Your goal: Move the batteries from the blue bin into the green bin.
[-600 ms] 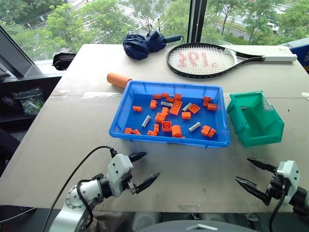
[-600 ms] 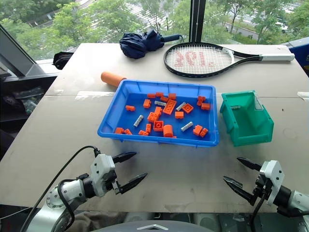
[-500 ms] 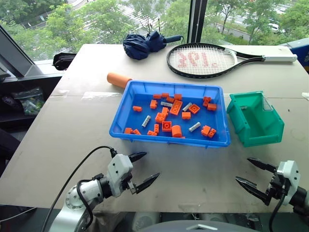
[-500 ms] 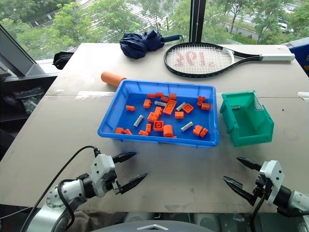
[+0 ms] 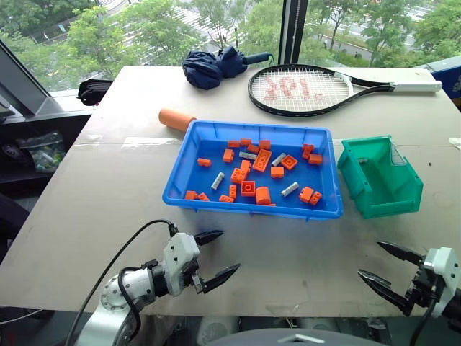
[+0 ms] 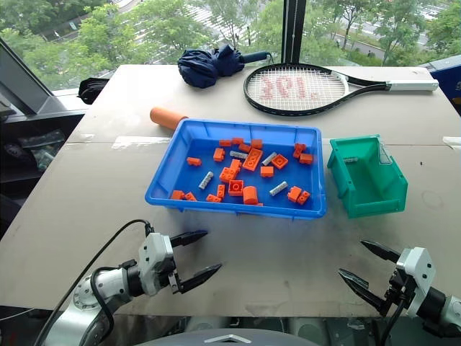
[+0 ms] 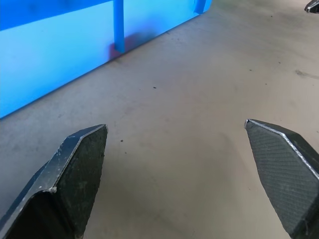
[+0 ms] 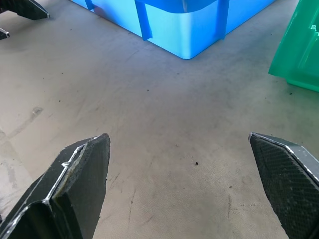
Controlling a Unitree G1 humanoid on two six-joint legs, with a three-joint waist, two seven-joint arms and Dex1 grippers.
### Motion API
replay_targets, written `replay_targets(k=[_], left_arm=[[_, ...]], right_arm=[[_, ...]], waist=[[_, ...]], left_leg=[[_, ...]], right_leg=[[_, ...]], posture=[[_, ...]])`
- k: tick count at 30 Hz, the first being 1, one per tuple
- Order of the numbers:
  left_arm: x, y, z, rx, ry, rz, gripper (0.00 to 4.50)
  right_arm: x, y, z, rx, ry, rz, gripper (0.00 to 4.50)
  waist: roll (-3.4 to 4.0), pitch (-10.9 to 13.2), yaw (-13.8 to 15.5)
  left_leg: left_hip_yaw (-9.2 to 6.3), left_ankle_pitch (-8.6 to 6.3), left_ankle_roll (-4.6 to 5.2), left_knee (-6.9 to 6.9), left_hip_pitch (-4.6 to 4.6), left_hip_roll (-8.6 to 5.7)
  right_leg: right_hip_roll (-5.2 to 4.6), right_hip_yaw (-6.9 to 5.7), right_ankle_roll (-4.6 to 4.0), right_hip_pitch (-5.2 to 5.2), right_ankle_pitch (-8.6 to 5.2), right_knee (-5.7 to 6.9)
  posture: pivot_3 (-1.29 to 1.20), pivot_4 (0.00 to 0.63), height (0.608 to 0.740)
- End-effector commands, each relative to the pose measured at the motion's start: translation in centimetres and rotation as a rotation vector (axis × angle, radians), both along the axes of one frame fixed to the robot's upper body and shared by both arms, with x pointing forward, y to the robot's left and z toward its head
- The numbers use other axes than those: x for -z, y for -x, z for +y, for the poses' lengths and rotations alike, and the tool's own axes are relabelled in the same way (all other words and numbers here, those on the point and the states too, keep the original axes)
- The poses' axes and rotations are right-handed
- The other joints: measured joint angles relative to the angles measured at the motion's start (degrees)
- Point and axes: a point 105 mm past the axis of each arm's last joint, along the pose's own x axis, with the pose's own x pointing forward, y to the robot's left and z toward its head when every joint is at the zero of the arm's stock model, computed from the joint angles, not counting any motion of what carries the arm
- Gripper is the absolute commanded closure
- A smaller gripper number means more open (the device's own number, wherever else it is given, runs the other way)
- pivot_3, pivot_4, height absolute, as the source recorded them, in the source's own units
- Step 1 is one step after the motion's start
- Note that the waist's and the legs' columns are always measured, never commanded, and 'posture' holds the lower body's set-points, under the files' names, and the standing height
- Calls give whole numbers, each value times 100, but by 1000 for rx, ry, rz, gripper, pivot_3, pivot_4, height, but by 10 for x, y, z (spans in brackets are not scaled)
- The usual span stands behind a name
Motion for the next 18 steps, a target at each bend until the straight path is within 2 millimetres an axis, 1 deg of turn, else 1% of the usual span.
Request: replay_targets(k=[1, 3, 5, 7, 9, 11, 13, 16, 18], left_arm=[[-5, -1, -2, 13, 21, -27, 0], [-5, -1, -3, 13, 20, -29, 0], [-7, -1, -3, 15, 21, -34, 0], [-15, -1, -2, 25, 24, -50, 0], [-28, -2, -1, 51, 38, -62, 0], [-43, -4, 0, 73, 53, -71, 0], [-53, -6, 1, 83, 51, -84, 0], [-70, -4, 1, 125, 39, -92, 0], [-85, -3, 4, 152, 37, -85, 0]], right_arm=[[-10, -2, -4, -3, 14, -35, 45], [-10, -2, -5, -4, 15, -34, 45], [-15, -1, -3, -35, 16, -36, 45], [-27, -2, 1, -82, 15, -49, 45], [-42, -5, 7, -141, 23, -62, 45], [-62, -13, 16, -193, 14, -98, 45], [-77, -20, 25, -241, 15, -136, 45], [-92, -33, 36, -312, 53, -167, 45], [-106, -48, 48, -353, 63, -220, 45]], waist=[[0, 0, 0], [-1, 0, 0], [0, 0, 0], [0, 0, 0], [0, 0, -2], [-2, -1, -4], [-5, 2, -6], [-7, 2, -5], [-16, 7, -5]], left_leg=[[0, 0, 0, 0, 0, 0], [1, 0, 0, 0, 0, 0], [1, 0, 0, 0, 0, 0], [2, 0, 0, 0, 0, 0], [1, 0, 0, 1, 0, 0], [-1, 0, 0, 1, 1, 2], [-1, 0, 0, 4, 1, 2], [-1, 0, 0, 5, 0, 3], [-2, 0, 0, 4, -2, 1]], right_leg=[[0, 0, 0, 0, 0, 0], [0, -1, 0, 0, 0, 0], [0, -1, 1, 0, 0, 0], [0, 0, 1, 0, 0, 0], [0, 1, 1, 0, 1, 2], [0, 0, 1, 0, 1, 4], [3, -2, 4, 1, 2, 6], [6, -3, 16, 1, 9, 5], [8, -5, 18, 1, 10, 3]], posture=[[0, 150, 740], [0, 150, 740], [0, 150, 740], [0, 150, 740], [0, 150, 740], [0, 150, 740], [0, 150, 740], [0, 150, 740], [0, 150, 740]])
